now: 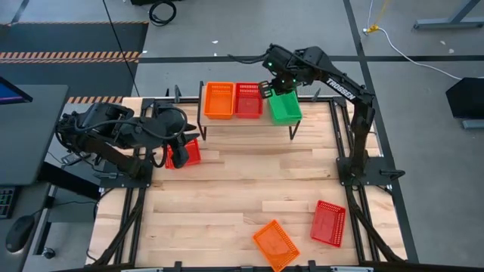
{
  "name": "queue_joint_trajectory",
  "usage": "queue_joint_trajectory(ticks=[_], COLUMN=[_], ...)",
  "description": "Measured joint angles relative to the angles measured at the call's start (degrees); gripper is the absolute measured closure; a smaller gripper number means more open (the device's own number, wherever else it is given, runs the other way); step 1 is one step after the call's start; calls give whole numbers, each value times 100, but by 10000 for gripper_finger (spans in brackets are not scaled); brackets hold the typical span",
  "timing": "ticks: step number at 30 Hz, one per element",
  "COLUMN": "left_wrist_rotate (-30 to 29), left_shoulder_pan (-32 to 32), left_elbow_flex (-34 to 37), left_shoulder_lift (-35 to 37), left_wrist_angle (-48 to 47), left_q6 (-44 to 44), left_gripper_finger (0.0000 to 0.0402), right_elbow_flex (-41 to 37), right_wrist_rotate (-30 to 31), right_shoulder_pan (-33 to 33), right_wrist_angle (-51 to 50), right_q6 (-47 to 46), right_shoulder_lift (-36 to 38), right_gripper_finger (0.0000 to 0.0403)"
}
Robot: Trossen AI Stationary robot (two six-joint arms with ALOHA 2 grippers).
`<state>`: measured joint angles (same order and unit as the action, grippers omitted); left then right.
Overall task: Stack baskets on shelf by color
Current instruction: Stack the green bin on top of the other green bin on the shelf
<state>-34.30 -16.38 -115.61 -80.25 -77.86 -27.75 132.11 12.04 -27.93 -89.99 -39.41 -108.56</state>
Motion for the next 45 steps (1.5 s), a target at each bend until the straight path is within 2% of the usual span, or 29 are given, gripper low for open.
queue_joint_trajectory(ticks=[6,16,20,30,40,45], left_wrist_rotate=[2,4,6,7,7,7], left_shoulder_pan=[0,0,0,2,1,0], left_elbow_flex=[0,0,0,0,0,0], left_shoulder_lift=[0,0,0,0,0,0], left_wrist_angle=[2,4,6,4,4,4], left_q6=[0,-7,-11,-168,-158,-155], left_gripper_finger=[285,285,285,285,285,285], right_elbow_flex=[0,1,1,-2,2,9], right_wrist_rotate=[-126,-18,-31,-519,-548,-678], right_shoulder_pan=[-300,-386,-375,-316,-393,-409], right_wrist_angle=[4,84,118,165,143,156], right_q6=[358,664,704,1089,1262,1064], right_shoulder_lift=[-6,-12,-148,-568,-65,221], right_gripper_finger=[383,335,333,330,329,329])
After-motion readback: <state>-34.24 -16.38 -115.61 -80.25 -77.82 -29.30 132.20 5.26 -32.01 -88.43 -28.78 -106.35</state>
